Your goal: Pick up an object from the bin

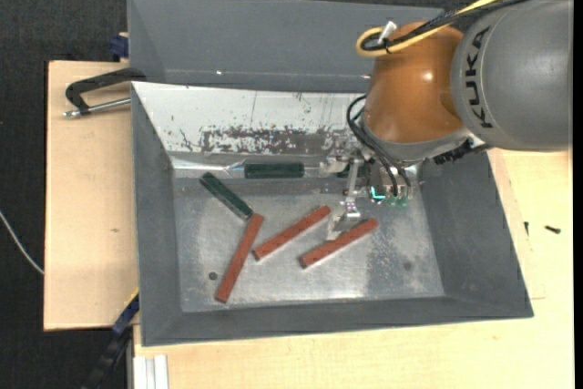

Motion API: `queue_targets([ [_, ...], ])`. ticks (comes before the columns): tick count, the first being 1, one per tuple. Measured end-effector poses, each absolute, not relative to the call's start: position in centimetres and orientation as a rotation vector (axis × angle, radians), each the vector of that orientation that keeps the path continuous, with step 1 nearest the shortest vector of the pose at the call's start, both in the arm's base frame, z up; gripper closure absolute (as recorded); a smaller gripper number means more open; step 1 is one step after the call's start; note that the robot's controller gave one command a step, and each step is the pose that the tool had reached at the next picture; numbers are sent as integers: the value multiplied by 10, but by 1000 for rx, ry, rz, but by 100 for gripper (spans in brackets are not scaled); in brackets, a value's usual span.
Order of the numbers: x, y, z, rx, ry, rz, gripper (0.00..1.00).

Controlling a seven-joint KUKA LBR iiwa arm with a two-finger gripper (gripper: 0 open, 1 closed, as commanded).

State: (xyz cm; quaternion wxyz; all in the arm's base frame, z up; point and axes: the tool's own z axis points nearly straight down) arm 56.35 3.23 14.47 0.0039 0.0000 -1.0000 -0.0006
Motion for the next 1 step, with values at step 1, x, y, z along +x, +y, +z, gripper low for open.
queue_targets([
  [1,565,32,149,0,-3142,-2,0],
])
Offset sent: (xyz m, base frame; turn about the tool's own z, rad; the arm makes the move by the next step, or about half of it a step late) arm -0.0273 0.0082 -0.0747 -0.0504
